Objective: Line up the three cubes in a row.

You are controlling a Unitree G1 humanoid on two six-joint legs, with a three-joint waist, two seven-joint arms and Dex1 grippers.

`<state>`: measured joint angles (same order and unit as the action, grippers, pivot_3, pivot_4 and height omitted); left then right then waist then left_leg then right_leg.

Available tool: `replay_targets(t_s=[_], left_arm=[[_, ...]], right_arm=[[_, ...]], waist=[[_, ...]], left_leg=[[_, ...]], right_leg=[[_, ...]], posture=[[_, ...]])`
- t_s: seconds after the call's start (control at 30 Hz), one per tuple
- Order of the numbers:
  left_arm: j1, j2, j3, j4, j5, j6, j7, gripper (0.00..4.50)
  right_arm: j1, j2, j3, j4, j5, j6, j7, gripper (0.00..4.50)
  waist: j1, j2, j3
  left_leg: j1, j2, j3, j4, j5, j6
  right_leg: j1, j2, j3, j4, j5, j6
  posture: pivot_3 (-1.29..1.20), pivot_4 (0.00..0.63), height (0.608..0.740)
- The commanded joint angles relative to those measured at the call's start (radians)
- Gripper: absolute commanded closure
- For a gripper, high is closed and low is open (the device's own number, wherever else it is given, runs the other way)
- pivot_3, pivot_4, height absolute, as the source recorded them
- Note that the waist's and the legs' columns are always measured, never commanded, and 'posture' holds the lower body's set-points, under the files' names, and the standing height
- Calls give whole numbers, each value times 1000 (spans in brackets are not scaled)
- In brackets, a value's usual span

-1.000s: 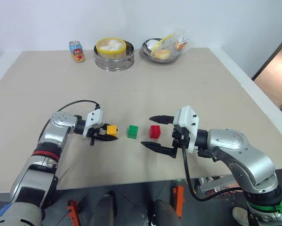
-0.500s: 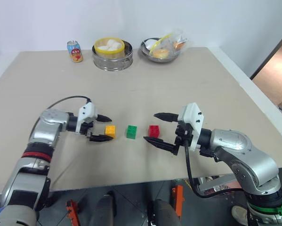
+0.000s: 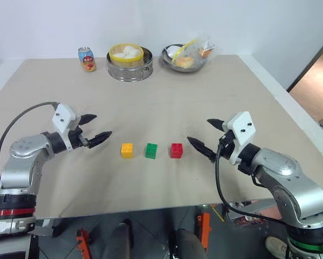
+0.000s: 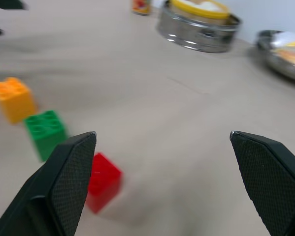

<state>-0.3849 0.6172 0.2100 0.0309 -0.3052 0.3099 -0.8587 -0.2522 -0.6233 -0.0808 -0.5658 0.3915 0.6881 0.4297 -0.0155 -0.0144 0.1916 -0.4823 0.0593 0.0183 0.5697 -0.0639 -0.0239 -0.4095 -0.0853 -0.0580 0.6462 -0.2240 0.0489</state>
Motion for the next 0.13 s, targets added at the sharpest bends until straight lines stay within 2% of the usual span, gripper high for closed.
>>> replay_targets(t_s=[0.03, 0.13], left_arm=[[37, -19, 28, -77, 36, -30, 117, 51], [68, -40, 26, -107, 43, -40, 173, 51]], right_arm=[[9, 22, -56, -39, -70, 8, -106, 0], [11, 45, -70, -33, -90, 24, -151, 0]], waist=[[0, 0, 0], [0, 0, 0]], left_leg=[[0, 0, 0, 0, 0, 0], [0, 0, 1, 0, 0, 0]], right_leg=[[0, 0, 0, 0, 0, 0], [0, 0, 1, 0, 0, 0]], posture=[[0, 150, 740], [0, 150, 740]])
